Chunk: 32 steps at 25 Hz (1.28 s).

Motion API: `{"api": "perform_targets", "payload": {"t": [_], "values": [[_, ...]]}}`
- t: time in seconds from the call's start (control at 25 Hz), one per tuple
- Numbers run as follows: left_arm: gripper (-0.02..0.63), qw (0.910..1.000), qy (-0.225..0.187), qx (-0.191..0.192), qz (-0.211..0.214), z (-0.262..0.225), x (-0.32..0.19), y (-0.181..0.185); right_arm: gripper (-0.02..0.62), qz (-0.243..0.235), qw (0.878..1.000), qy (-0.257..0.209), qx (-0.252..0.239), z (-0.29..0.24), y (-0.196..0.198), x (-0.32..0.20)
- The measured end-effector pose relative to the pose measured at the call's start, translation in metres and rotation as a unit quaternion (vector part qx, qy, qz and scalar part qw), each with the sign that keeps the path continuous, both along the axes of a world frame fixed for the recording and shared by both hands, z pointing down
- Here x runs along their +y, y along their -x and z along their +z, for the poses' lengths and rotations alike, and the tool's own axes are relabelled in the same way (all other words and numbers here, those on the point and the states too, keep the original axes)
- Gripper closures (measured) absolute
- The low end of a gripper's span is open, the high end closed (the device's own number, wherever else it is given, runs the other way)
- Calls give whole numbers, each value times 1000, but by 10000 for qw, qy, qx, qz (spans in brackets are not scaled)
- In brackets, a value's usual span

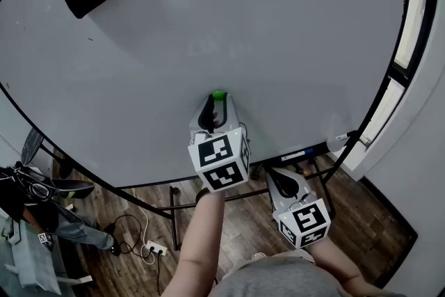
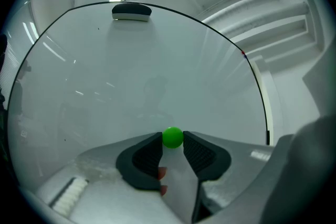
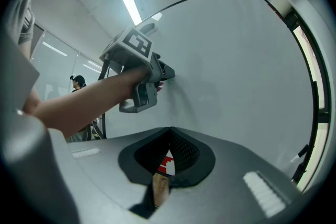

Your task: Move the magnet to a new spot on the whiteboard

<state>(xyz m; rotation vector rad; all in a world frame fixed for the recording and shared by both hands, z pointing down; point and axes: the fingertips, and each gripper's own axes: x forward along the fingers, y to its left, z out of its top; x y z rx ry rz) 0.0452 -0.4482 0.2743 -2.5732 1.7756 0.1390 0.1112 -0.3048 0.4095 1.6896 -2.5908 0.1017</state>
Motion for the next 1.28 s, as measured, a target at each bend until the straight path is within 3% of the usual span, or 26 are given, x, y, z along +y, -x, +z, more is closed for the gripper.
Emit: {"api": "perform_targets", "payload": {"t": [0.44,1.16,1.28], "values": [[469,9998,-51,35,-193,-2,-4,0,604,-13,10000,54,-47,4,-2,-7],[463,9998,157,-41,91,16,17,6,604,-96,9999,91,-76,5,4,1],[494,9998,196,-53,75,25,32,15,604,-128,9999,68,-61,2,9,7]]}}
